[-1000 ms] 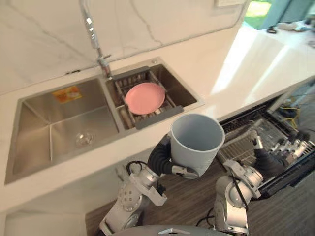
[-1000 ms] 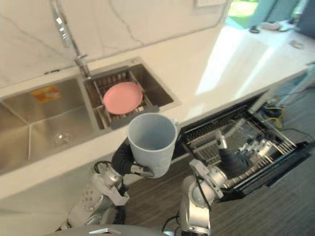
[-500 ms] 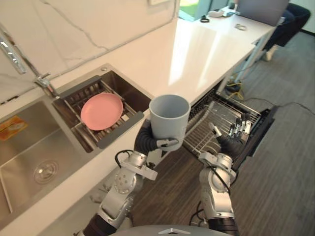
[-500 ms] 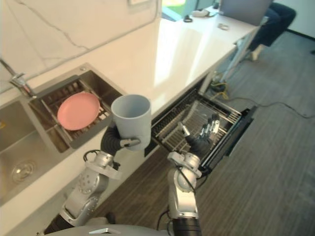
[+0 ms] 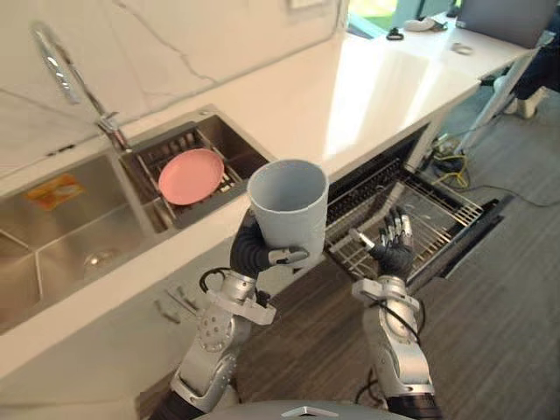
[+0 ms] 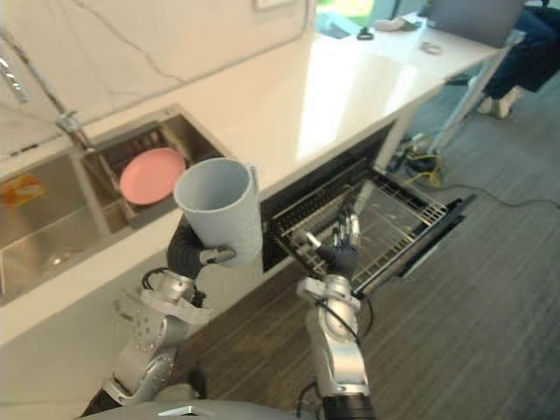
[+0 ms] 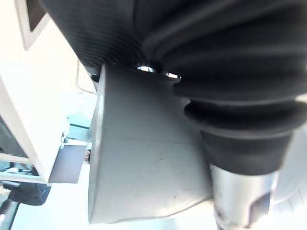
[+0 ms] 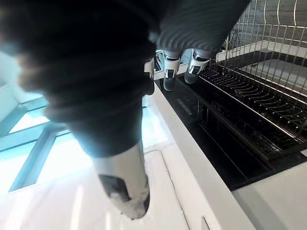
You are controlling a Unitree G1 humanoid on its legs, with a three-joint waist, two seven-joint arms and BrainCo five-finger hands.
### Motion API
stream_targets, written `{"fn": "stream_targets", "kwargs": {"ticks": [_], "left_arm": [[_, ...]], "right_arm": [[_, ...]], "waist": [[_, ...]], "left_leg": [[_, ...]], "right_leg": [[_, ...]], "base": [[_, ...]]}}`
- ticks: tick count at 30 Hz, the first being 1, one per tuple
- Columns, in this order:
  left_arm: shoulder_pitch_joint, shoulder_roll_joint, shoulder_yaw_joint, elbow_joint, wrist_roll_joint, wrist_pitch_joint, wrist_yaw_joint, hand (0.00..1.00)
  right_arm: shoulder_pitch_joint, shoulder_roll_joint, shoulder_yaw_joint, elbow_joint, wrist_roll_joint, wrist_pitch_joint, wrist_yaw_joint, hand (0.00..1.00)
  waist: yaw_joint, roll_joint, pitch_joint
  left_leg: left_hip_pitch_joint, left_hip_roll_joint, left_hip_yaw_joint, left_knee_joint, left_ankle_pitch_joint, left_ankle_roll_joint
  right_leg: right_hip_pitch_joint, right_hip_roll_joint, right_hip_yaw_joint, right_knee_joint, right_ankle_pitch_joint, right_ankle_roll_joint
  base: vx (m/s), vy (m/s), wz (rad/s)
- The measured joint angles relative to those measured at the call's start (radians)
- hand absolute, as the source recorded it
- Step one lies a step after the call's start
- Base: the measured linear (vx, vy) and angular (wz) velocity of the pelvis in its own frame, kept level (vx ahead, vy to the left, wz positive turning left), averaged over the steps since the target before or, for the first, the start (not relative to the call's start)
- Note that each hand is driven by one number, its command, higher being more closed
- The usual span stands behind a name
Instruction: Walk over to the sink, pick up the cup, carry it to the dishwasher, place the cup inside the dishwasher, then close the dishwasher door
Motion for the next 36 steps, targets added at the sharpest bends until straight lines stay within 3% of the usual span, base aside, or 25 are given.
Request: {"fn": "stream_targets", "kwargs": {"ticks": [2, 4, 10, 11, 12, 17, 22, 26, 27, 28, 30, 31, 33, 35, 36], "left_arm": [[0.009, 0.001, 0.001, -0.017, 0.01, -0.004, 0.017, 1.0], [0.003, 0.002, 0.007, -0.023, 0.049, -0.001, 0.059, 1.0], [-0.039, 0.009, 0.037, -0.023, 0.146, 0.007, 0.164, 1.0], [-0.044, 0.01, 0.04, -0.023, 0.149, 0.007, 0.174, 1.0], [-0.048, 0.008, 0.075, 0.043, 0.186, 0.008, 0.24, 1.0], [-0.047, 0.008, 0.076, 0.043, 0.186, 0.008, 0.239, 1.0], [-0.01, 0.008, 0.119, 0.045, 0.184, 0.001, 0.238, 1.0], [0.057, 0.01, 0.16, 0.045, 0.167, -0.026, 0.239, 1.0], [0.073, 0.014, 0.164, 0.045, 0.165, -0.031, 0.239, 1.0], [0.079, 0.019, 0.163, 0.045, 0.165, -0.033, 0.237, 1.0], [0.086, 0.026, 0.153, 0.044, 0.165, -0.033, 0.234, 1.0], [0.099, 0.019, 0.153, 0.042, 0.166, -0.041, 0.224, 1.0], [0.114, 0.031, 0.155, 0.045, 0.165, -0.049, 0.214, 1.0], [0.118, 0.052, 0.154, 0.042, 0.166, -0.051, 0.198, 1.0], [0.119, 0.054, 0.167, 0.041, 0.165, -0.051, 0.196, 1.0]], "right_arm": [[-0.003, 0.001, 0.015, -0.001, 0.032, 0.0, 0.029, 0.0], [-0.003, 0.022, 0.032, -0.023, 0.078, -0.001, 0.071, 0.0], [0.005, 0.027, 0.029, -0.121, 0.119, -0.049, 0.114, 0.0], [0.005, 0.027, 0.029, -0.121, 0.119, -0.048, 0.122, 0.0], [0.008, 0.023, 0.052, -0.122, 0.116, 0.0, 0.195, 0.0], [0.017, 0.021, 0.05, -0.121, 0.116, 0.0, 0.196, 0.0], [0.044, 0.018, 0.026, -0.082, 0.144, -0.012, 0.248, 0.0], [0.059, -0.003, 0.008, -0.021, 0.214, -0.046, 0.297, 0.0], [0.066, 0.001, 0.003, -0.021, 0.231, -0.053, 0.304, 0.0], [0.07, 0.006, 0.002, -0.021, 0.238, -0.061, 0.304, 0.0], [0.083, 0.016, -0.017, -0.023, 0.238, -0.069, 0.303, 0.0], [0.097, 0.008, -0.021, -0.027, 0.238, -0.075, 0.301, 0.0], [0.125, 0.02, -0.012, -0.025, 0.238, -0.076, 0.3, 0.0], [0.121, 0.03, -0.002, 0.007, 0.237, -0.077, 0.303, 0.0], [0.09, 0.03, 0.008, 0.046, 0.237, -0.077, 0.306, 0.0]], "waist": [[0.006, 0.0, -0.007], [0.001, -0.018, -0.002], [-0.026, -0.041, -0.002], [-0.028, -0.044, -0.002], [-0.061, -0.074, -0.019], [-0.06, -0.074, -0.019], [-0.057, -0.075, -0.019], [-0.037, -0.08, -0.016], [-0.034, -0.087, -0.011], [-0.035, -0.111, 0.002], [-0.036, -0.145, 0.022], [-0.037, -0.137, 0.022], [-0.046, -0.145, 0.026], [-0.04, -0.14, 0.033], [-0.028, -0.141, 0.035]], "left_leg": [[0.033, -0.012, 0.028, -0.086, 0.044, 0.002], [0.043, -0.021, 0.053, -0.138, 0.075, 0.006], [0.059, -0.039, 0.053, -0.176, 0.09, 0.013], [0.059, -0.04, 0.054, -0.176, 0.09, 0.013], [0.065, -0.044, 0.077, -0.178, 0.103, 0.018], [0.065, -0.044, 0.077, -0.178, 0.104, 0.019], [0.075, -0.045, 0.087, -0.177, 0.103, 0.018], [0.112, -0.054, 0.068, -0.177, 0.056, 0.016], [0.123, -0.06, 0.041, -0.177, 0.046, 0.016], [0.122, -0.071, 0.015, -0.153, 0.033, 0.023], [0.085, -0.122, -0.032, 0.019, -0.067, 0.054], [0.074, -0.139, -0.065, 0.071, -0.137, 0.075], [0.071, -0.139, -0.107, 0.113, -0.169, 0.086], [0.089, -0.13, -0.136, 0.106, -0.169, 0.09], [0.092, -0.113, -0.139, 0.119, -0.178, 0.095]], "right_leg": [[-0.007, 0.003, 0.022, -0.037, 0.037, 0.004], [-0.018, 0.008, 0.044, -0.075, 0.075, 0.005], [-0.015, -0.001, 0.041, -0.086, 0.083, 0.007], [-0.016, -0.002, 0.043, -0.086, 0.084, 0.007], [-0.022, -0.002, 0.064, -0.114, 0.12, 0.006], [-0.022, -0.002, 0.069, -0.114, 0.12, 0.007], [-0.033, 0.0, 0.101, -0.114, 0.129, 0.006], [-0.054, -0.001, 0.164, -0.071, 0.099, -0.013], [-0.076, -0.004, 0.188, -0.006, 0.055, -0.034], [-0.093, -0.021, 0.19, 0.05, 0.015, -0.047], [-0.088, -0.073, 0.18, 0.134, -0.043, -0.068], [-0.105, -0.081, 0.186, 0.249, -0.073, -0.114], [-0.185, -0.117, 0.204, 0.473, -0.037, -0.15], [-0.237, -0.13, 0.218, 0.581, 0.004, -0.176], [-0.248, -0.125, 0.239, 0.593, -0.053, -0.161]], "base": [[-0.04, 0.024, -0.32], [0.0, 0.03, -0.29], [0.0, 0.003, -0.02], [0.0, 0.0, 0.0], [0.0, 0.0, 0.0], [0.0, 0.0, 0.0], [-0.01, 0.001, -0.16], [-0.02, 0.008, -0.41], [0.0, 0.007, -0.27], [0.0, 0.0, 0.0], [0.02, 0.071, 0.22], [0.03, 0.078, 0.26], [0.06, 0.038, 0.52], [0.16, -0.016, 0.45], [0.19, -0.086, 0.07]]}}
